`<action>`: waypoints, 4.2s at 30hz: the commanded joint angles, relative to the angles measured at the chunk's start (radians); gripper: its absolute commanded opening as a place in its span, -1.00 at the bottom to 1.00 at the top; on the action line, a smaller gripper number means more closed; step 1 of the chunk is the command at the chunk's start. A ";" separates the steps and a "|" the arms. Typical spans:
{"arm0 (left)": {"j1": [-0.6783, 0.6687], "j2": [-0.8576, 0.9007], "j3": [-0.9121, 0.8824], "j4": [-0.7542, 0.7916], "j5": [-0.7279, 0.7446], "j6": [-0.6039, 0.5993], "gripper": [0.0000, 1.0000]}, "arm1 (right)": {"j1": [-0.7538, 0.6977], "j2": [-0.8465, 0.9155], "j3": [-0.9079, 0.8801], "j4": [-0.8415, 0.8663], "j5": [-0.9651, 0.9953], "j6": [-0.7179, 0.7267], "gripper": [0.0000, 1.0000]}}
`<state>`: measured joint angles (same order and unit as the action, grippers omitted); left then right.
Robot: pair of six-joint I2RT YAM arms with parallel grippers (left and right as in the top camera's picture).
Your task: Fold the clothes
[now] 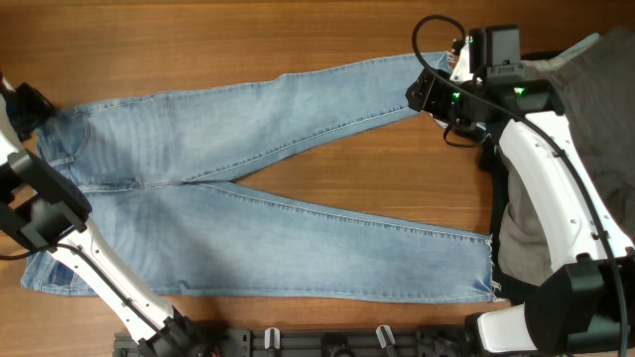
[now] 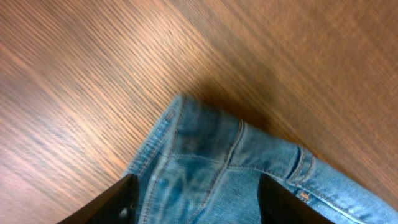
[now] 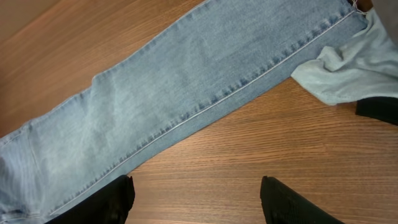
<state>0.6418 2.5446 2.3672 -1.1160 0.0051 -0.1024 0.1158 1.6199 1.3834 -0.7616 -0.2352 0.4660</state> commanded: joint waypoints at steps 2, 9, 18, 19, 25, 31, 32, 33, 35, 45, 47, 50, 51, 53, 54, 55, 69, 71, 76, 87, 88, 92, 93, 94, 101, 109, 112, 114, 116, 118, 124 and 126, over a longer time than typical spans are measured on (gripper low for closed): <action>-0.008 -0.024 -0.122 0.038 0.137 0.060 -0.29 | -0.002 0.013 0.009 0.011 0.056 0.040 0.37; -0.003 -0.024 -0.155 0.403 0.129 -0.070 -0.92 | -0.002 0.013 0.009 0.054 0.151 0.170 -0.04; -0.088 -0.153 -0.107 0.218 0.395 0.183 -0.42 | -0.002 0.013 0.009 0.111 0.158 0.193 0.07; -0.137 -0.148 -0.109 0.162 0.395 0.241 -0.27 | -0.002 0.013 0.009 0.119 0.158 0.193 0.07; -0.380 -0.126 -0.110 0.076 0.388 0.388 -0.02 | -0.002 0.013 0.009 0.117 0.126 0.252 -0.05; -0.503 -0.126 -0.138 -0.045 0.384 0.488 0.07 | -0.002 0.013 0.009 0.100 0.112 0.233 -0.20; -0.528 -0.126 -0.161 -0.037 0.382 0.489 0.07 | -0.002 0.013 0.009 0.089 0.112 0.232 -0.24; -0.555 -0.126 -0.193 -0.016 0.369 0.489 -0.04 | -0.002 0.013 0.009 0.082 0.112 0.212 -0.25; -0.601 -0.126 -0.266 0.053 0.312 0.491 -0.07 | -0.002 0.013 0.009 0.057 0.112 0.184 -0.26; -0.652 -0.126 -0.534 0.312 0.248 0.457 0.28 | -0.002 0.013 0.009 -0.107 0.112 0.132 -0.26; -0.648 -0.126 -0.603 0.409 0.117 0.438 0.15 | -0.002 0.013 0.009 -0.105 0.112 0.138 -0.25; -0.620 -0.126 -0.647 0.535 -0.139 0.311 0.16 | -0.002 0.013 0.009 -0.103 0.112 0.137 -0.25; -0.590 -0.126 -0.647 0.583 -0.158 0.310 0.16 | -0.002 0.013 0.009 -0.103 0.112 0.137 -0.25; -0.536 -0.126 -0.639 0.635 -0.244 0.296 0.18 | -0.002 0.013 0.009 -0.103 0.112 0.137 -0.25; -0.518 -0.126 -0.628 0.637 -0.262 0.296 0.18 | -0.002 0.013 0.009 -0.102 0.112 0.137 -0.25; -0.476 -0.127 -0.593 0.619 -0.264 0.296 0.20 | -0.002 0.013 0.009 -0.095 0.112 0.136 -0.24; -0.720 -0.237 -0.321 0.331 0.303 0.203 0.75 | -0.001 0.052 0.009 0.092 -0.029 0.023 -0.13; -0.787 -0.199 -0.321 0.371 0.226 0.238 0.82 | -0.001 0.055 0.009 0.076 -0.029 0.023 -0.07; -0.869 -0.069 -0.321 0.517 0.220 0.251 0.23 | -0.001 0.055 0.009 0.020 -0.029 0.005 -0.06; -1.093 0.078 -0.321 0.577 0.330 0.142 -0.39 | -0.001 0.055 0.009 -0.068 -0.014 -0.048 -0.06; -1.123 0.078 -0.321 0.568 0.330 0.142 -0.40 | -0.001 0.054 0.009 -0.070 0.004 -0.048 -0.06; -1.156 0.061 -0.317 0.531 0.313 0.086 -0.43 | -0.001 0.054 0.009 -0.060 0.048 -0.048 -0.05; -1.143 0.029 -0.317 0.515 0.328 0.086 -0.42 | -0.001 0.054 0.009 -0.058 0.083 -0.047 -0.05; -1.137 0.008 -0.317 0.504 0.327 0.086 -0.41 | -0.002 0.054 0.009 -0.058 0.110 -0.044 0.01; -0.933 -0.312 -0.317 0.306 0.019 0.097 0.49 | -0.003 0.054 0.009 -0.063 0.124 -0.044 0.11; -0.406 -0.199 -0.324 0.041 0.076 0.030 -0.33 | -0.003 0.054 0.009 -0.071 0.124 -0.035 0.12; -0.296 -0.114 -0.338 0.036 0.076 0.026 -0.70 | -0.003 0.054 0.009 -0.070 0.124 0.007 0.14; -0.245 -0.084 -0.338 0.057 0.050 0.026 -0.79 | -0.003 0.054 0.009 -0.069 0.124 0.008 0.15; -0.195 -0.050 -0.338 0.095 0.011 0.015 -0.80 | -0.003 0.054 0.009 -0.067 0.124 0.009 0.15; -0.134 -0.002 -0.338 0.128 -0.031 0.001 -0.79 | -0.003 0.054 0.009 -0.061 0.124 0.039 0.14; 0.035 0.006 -0.306 0.187 -0.093 -0.063 -0.88 | -0.003 0.070 0.009 -0.100 0.107 0.054 0.22; 0.039 -0.026 -0.302 0.169 -0.084 -0.067 -0.83 | -0.001 0.108 0.009 -0.147 0.078 0.032 0.26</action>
<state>0.6586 2.4729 2.0808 -0.9176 0.0063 -0.1459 0.1158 1.6779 1.3827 -0.8753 -0.1345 0.5072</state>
